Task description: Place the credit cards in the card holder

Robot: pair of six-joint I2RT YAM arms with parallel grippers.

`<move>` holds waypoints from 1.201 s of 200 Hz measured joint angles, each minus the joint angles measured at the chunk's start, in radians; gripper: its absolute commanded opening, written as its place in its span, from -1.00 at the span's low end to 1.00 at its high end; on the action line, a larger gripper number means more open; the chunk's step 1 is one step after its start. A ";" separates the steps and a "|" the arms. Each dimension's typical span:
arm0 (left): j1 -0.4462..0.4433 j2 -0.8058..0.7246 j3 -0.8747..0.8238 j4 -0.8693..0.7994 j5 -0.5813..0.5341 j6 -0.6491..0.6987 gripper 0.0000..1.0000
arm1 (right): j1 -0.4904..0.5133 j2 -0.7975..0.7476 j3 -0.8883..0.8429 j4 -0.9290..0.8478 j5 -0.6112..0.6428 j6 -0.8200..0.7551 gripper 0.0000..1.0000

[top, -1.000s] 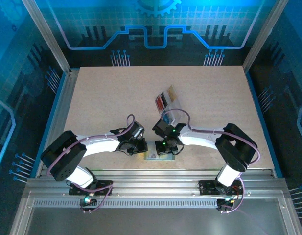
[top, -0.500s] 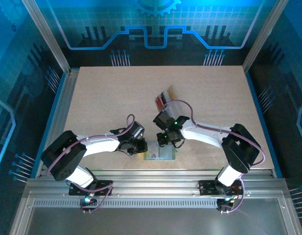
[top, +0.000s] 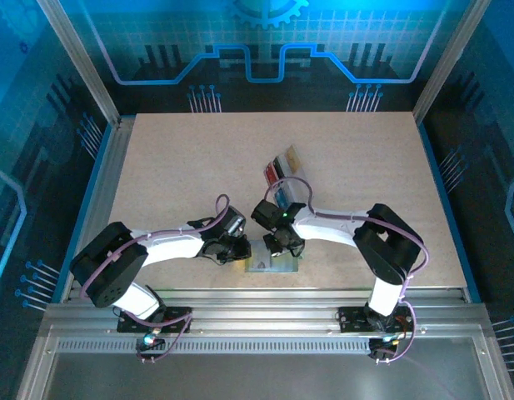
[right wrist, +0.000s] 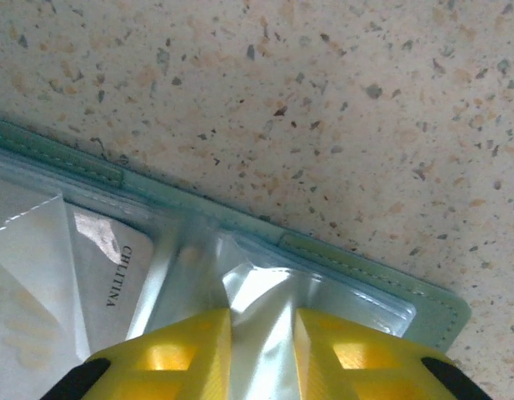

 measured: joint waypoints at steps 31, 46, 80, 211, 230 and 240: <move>0.000 0.001 0.000 0.000 0.000 0.000 -0.70 | 0.008 0.000 -0.003 0.016 0.002 0.016 -0.82; 0.000 0.002 0.000 0.000 0.000 0.000 -0.70 | 0.008 -0.002 -0.003 0.019 -0.002 0.023 -0.90; -0.002 0.004 0.001 0.002 0.000 -0.001 -0.70 | 0.009 -0.002 0.008 0.003 0.000 0.014 -1.00; -0.024 0.021 0.005 0.033 -0.008 -0.054 -0.71 | 0.008 -0.003 0.095 -0.012 -0.151 -0.017 -0.55; -0.024 0.021 0.005 0.034 -0.008 -0.059 -0.71 | 0.005 -0.003 0.097 0.022 -0.198 -0.012 -0.53; -0.024 0.021 0.005 0.034 -0.008 -0.062 -0.70 | 0.000 -0.003 0.097 0.042 -0.227 -0.008 -0.52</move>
